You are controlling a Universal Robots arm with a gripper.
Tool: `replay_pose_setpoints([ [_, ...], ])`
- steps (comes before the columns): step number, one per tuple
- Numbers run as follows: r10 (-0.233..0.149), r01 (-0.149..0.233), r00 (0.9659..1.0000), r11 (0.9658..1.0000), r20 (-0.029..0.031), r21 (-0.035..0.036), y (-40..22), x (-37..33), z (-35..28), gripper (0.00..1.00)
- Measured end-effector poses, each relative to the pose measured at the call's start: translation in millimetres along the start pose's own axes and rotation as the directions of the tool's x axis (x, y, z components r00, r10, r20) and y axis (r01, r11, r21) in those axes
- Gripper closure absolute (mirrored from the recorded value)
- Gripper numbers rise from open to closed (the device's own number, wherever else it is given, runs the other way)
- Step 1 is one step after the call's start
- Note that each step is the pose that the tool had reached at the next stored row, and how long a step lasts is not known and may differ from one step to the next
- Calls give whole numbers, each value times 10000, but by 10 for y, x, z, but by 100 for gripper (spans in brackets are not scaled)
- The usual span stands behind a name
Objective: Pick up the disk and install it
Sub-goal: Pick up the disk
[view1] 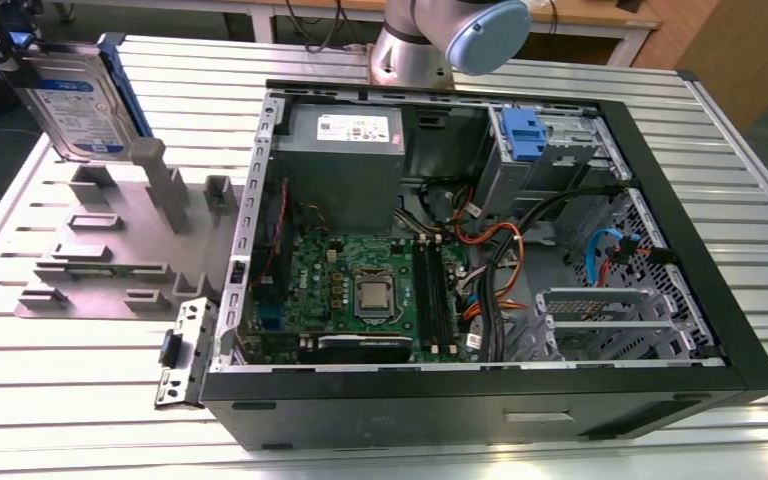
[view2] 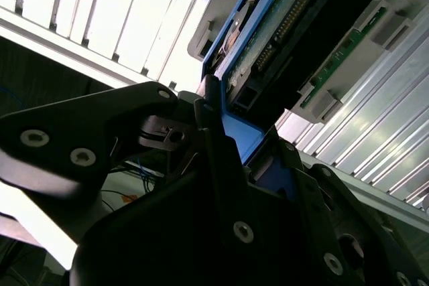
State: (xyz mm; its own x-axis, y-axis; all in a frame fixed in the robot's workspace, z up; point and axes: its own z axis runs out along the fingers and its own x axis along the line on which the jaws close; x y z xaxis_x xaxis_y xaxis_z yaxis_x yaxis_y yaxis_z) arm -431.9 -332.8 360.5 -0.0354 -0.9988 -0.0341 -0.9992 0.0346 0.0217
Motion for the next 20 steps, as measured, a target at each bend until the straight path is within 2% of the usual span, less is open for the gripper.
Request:
replay_pose_setpoints([
  [20, 0, 0, 10000, 10000, 0, 1, 1, -1, -38, 64],
])
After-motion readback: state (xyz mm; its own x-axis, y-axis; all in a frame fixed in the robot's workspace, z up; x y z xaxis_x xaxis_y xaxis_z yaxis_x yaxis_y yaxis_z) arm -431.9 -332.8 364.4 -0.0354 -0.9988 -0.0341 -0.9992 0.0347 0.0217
